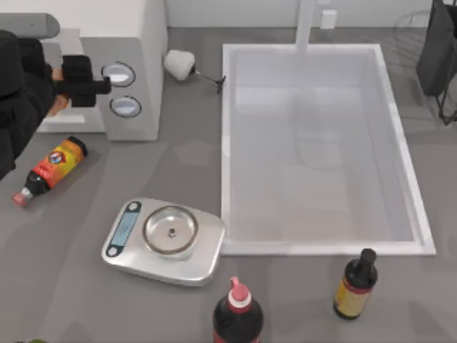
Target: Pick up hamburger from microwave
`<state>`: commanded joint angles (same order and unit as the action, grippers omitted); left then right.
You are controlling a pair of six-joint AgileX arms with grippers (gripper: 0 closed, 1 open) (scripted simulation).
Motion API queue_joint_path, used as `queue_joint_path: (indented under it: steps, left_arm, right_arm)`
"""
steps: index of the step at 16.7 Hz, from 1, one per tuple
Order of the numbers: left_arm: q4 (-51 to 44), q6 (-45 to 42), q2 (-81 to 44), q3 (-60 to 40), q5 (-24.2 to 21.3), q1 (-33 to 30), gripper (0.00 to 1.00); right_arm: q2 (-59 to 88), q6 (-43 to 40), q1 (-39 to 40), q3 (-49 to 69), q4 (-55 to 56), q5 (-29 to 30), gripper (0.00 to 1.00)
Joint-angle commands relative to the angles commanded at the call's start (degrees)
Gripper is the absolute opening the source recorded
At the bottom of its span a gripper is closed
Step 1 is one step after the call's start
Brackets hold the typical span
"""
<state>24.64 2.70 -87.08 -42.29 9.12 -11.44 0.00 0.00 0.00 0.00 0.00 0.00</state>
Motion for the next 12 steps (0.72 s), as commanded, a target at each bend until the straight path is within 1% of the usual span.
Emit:
queue_joint_path:
  steps: [3, 6, 9, 12]
  left_arm:
    - [0.82, -0.05, -0.70, -0.30, -0.36, 0.39, 0.00]
    - [6.51, 0.22, -3.78, -0.72, -2.06, 0.88, 0.00]
    - [17.58, 0.55, -9.93, -0.50, -3.37, 0.97, 0.00]
    - [30.11, 0.60, -18.26, 2.36, -3.36, 0.76, 0.00]
  right_arm:
    - [0.00, 0.00, 0.00, 0.00, 0.00, 0.00, 1.00]
    - [0.00, 0.00, 0.00, 0.00, 0.00, 0.00, 1.00]
    - [0.00, 0.00, 0.00, 0.00, 0.00, 0.00, 1.00]
    - [0.00, 0.00, 0.00, 0.00, 0.00, 0.00, 1.00]
